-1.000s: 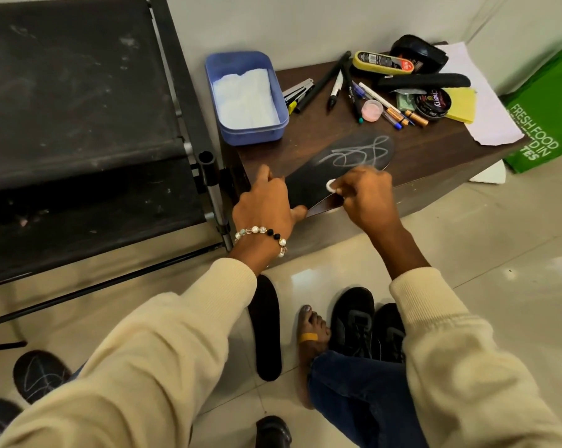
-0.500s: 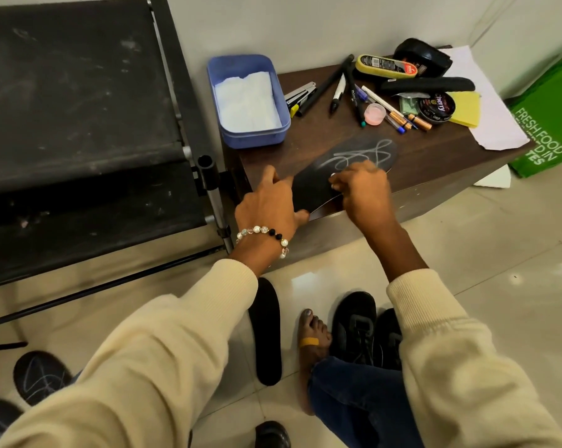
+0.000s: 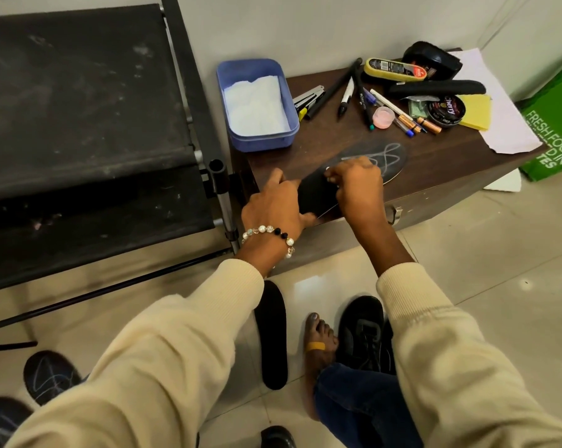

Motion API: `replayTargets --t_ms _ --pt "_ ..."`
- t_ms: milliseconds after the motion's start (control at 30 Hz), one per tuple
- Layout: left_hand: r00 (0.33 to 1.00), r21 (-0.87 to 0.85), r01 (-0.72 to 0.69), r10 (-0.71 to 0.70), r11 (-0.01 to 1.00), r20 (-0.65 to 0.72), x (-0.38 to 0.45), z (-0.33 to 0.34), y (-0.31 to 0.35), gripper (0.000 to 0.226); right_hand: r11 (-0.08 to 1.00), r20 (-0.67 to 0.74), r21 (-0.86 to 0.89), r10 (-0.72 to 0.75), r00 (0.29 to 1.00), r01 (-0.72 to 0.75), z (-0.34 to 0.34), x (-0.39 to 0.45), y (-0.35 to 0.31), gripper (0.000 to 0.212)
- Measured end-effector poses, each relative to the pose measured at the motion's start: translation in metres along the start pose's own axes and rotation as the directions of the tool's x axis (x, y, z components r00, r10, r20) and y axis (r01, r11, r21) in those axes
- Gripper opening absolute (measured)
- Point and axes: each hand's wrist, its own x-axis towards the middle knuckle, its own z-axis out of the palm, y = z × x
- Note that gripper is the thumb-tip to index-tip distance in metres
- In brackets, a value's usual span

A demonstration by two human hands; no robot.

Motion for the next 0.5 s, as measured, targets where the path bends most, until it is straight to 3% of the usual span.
replayTargets --t_ms 100,267,500 --pt "1.0 -0.004 -0.002 0.002 1.0 -0.001 0.001 -0.001 0.0 0.057 1.0 0.024 -0.003 0.019 1.0 -0.019 -0.004 0.001 -0.008 0.036" --pt "1.0 -0.009 -0.005 0.005 1.0 -0.016 0.002 0.001 0.0 0.05 0.998 0.035 0.008 -0.068 0.997 0.068 -0.001 -0.004 -0.016 0.039" --pt "1.0 0.0 -0.012 0.012 1.0 -0.02 0.002 0.003 -0.002 0.05 0.997 -0.05 -0.065 0.034 0.998 -0.037 0.002 0.019 -0.017 0.031"
